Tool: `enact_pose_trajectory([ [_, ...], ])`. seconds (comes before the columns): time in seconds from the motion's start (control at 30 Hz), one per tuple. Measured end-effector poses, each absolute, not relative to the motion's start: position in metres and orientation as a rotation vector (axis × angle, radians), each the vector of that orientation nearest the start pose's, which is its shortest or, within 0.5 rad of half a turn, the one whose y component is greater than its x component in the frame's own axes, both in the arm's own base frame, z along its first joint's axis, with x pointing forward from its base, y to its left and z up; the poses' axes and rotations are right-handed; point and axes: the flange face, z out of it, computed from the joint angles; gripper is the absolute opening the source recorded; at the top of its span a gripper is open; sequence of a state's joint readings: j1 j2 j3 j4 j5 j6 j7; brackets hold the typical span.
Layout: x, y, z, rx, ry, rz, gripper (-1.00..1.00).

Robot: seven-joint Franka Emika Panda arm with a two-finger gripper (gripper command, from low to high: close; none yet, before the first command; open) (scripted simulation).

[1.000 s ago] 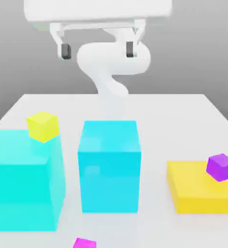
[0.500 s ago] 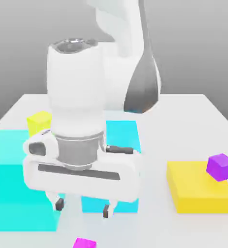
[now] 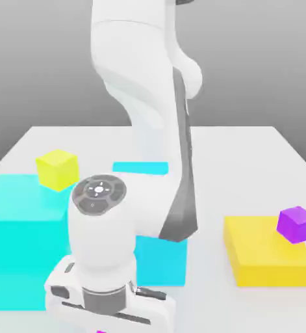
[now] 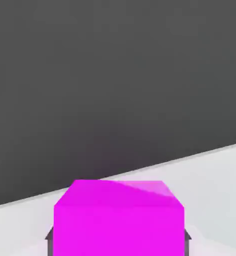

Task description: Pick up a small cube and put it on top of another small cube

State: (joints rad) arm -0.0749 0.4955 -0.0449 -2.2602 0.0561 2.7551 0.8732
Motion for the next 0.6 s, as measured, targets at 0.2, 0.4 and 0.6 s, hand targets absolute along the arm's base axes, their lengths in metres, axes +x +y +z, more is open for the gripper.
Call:
enact_pose_trajectory([
  [0.2,0.520,0.000,0.209,-2.813,1.346,0.016,-1.00],
  [0.4,0.462,0.153,0.258,-2.996,0.770,0.038,-1.00],
  [0.6,0.312,0.308,0.303,-3.130,-0.087,0.011,-1.00],
])
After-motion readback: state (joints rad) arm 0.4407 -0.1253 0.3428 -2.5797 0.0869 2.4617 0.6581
